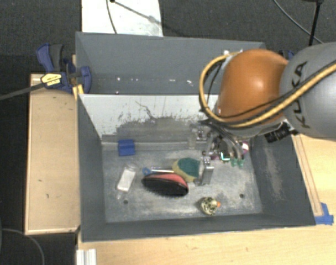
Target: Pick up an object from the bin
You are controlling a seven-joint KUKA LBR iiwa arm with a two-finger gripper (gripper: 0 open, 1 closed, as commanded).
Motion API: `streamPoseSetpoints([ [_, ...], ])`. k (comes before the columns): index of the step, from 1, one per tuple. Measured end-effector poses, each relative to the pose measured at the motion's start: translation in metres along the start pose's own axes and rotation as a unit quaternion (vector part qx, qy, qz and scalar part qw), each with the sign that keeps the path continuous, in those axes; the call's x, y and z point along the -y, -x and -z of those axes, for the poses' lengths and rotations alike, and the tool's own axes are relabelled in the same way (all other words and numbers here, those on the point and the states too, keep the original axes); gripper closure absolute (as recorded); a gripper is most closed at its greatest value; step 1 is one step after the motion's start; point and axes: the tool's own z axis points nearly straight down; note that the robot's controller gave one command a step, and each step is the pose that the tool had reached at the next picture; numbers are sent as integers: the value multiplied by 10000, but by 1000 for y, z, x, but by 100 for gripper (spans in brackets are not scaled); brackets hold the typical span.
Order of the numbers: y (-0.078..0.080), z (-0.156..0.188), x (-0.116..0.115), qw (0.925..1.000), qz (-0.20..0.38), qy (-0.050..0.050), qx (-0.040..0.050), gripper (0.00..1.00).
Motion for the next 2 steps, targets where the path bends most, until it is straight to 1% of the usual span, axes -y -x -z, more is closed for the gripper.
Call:
streamPoseSetpoints([
  [1,-14,-146,-36,9993,-360,14,44,0],
  [2,-33,-115,-55,9925,-1221,11,41,0],
])
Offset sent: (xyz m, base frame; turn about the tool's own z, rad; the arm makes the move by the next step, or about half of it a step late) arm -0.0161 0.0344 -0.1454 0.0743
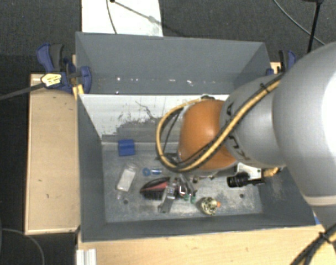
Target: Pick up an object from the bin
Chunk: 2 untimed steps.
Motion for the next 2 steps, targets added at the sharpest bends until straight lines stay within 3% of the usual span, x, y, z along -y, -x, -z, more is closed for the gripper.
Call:
streamPoseSetpoints([
  [1,3,12,3,9991,-428,2,13,0],
  [2,-6,-28,7,9919,-1267,10,-9,0],
])
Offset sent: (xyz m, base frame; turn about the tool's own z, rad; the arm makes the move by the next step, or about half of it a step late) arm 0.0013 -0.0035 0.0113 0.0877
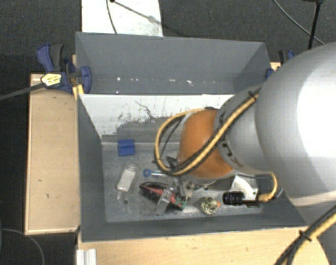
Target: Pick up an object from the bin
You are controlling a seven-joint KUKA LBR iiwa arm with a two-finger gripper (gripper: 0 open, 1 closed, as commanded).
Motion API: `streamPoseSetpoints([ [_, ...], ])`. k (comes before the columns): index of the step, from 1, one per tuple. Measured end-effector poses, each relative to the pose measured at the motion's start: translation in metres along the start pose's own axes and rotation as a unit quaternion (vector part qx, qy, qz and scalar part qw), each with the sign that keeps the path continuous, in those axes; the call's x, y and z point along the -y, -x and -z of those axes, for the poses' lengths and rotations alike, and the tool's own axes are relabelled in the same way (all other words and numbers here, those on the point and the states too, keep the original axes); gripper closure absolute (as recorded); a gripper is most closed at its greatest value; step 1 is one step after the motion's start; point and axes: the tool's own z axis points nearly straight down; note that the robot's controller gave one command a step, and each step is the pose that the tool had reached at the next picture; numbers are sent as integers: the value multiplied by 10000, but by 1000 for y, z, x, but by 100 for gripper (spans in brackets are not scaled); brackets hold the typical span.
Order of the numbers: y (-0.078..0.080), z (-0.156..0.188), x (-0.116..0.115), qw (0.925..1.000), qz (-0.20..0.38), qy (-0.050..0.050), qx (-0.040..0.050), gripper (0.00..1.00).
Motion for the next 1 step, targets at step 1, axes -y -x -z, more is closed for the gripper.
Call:
streamPoseSetpoints([
  [1,0,2,-1,10000,-7,15,4,0],
])
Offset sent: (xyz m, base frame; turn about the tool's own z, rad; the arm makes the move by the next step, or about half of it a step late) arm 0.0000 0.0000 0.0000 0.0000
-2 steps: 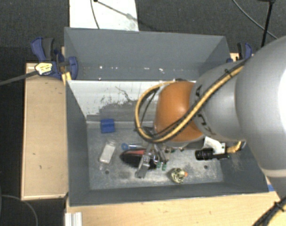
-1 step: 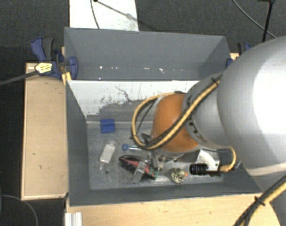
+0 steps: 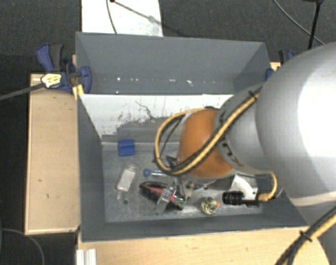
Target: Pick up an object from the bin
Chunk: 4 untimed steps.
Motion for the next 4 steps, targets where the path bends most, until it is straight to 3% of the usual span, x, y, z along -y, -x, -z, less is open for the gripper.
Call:
streamPoseSetpoints([
  [1,1,2,0,10000,-9,7,3,100],
  [4,2,96,-2,10000,73,-28,4,100],
])
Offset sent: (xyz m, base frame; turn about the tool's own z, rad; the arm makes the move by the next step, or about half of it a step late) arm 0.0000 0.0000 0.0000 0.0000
